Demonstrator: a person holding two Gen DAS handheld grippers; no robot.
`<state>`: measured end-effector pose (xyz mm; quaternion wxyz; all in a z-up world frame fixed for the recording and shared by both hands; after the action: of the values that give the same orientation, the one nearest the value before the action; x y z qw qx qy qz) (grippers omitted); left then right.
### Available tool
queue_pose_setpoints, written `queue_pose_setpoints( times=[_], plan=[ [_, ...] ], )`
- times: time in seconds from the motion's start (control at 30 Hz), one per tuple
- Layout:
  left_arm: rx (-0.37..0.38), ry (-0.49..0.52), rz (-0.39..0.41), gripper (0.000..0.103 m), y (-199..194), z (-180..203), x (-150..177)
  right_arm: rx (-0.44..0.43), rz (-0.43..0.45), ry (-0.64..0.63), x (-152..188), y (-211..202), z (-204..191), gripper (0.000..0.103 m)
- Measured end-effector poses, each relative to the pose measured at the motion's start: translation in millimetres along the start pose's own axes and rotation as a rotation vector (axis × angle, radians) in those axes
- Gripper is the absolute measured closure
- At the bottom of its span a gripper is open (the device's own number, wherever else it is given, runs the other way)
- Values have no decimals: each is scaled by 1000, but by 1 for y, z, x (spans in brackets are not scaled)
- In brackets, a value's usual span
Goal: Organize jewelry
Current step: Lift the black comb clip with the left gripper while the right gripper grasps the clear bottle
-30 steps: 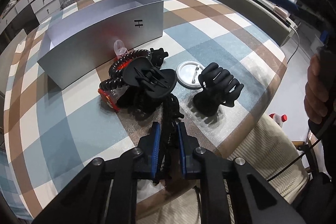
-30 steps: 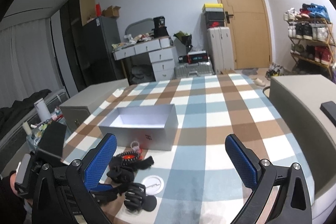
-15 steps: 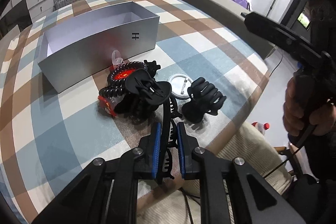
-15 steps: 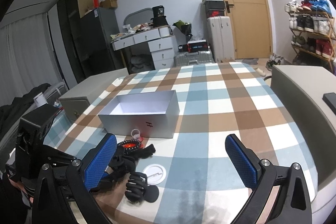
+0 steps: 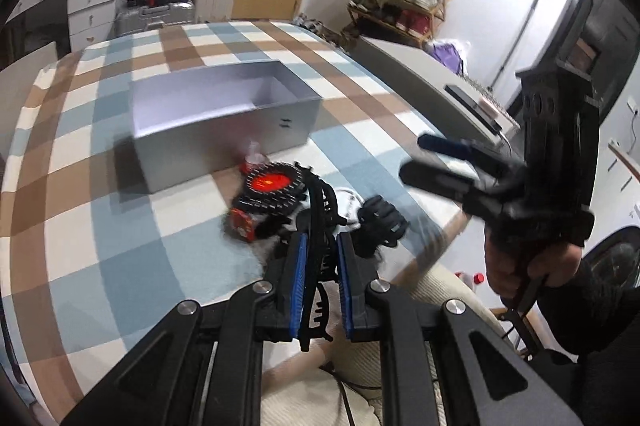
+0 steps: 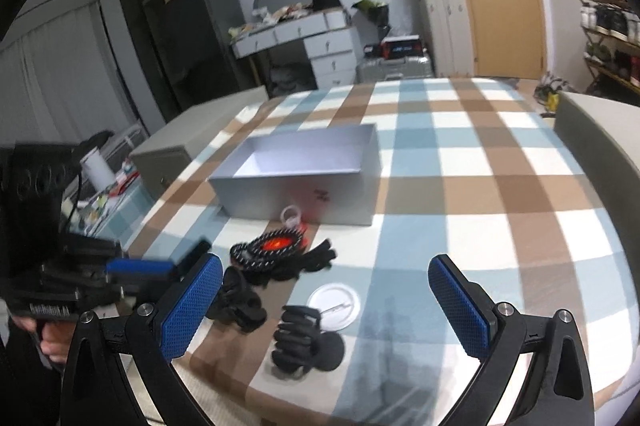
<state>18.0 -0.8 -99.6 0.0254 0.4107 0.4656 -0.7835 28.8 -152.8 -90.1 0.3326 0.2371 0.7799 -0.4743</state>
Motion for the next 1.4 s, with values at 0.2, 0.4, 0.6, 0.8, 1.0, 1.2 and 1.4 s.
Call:
queue_pose_setpoints(
  times=[0.2,0.4,0.6,0.8,1.0,1.2,1.4],
  plan=[
    [-62,-69,59,93,-10,-22,-2,-11,-31,-45,3,8,-14,0],
    [-144,-161,121,93,-16,-47,-1,-17,-58,-80,2,19,-22,0],
    [-173,-204,148,93,-22,-58,1,-5,-87,-102,0,25,-16,0],
    [-198,-240,172,93,-26,-69,0,-76,-123,-84,-18,44,-14,4],
    [-211,-257,167,93,-22,-74,1,-153,-263,-7,-20,93,-24,25],
    [-218,-262,143,93,-14,-77,2,-105,-328,34,-23,118,-22,36],
    [-221,-254,134,93,-11,-78,2,-56,-377,-9,-29,128,-24,48]
  ],
)
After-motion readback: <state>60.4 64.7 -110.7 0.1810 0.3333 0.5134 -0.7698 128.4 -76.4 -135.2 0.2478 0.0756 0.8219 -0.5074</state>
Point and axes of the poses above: each gripper's, at about its wrist camera, not at the fingertips, and y roughly the way its jaws point, z to its right, x to its underside, the point moved 4 cm from there along y, roughly the way its jaws point, and after that the axes turned 6 degrees about y, right-handed, at the moved point
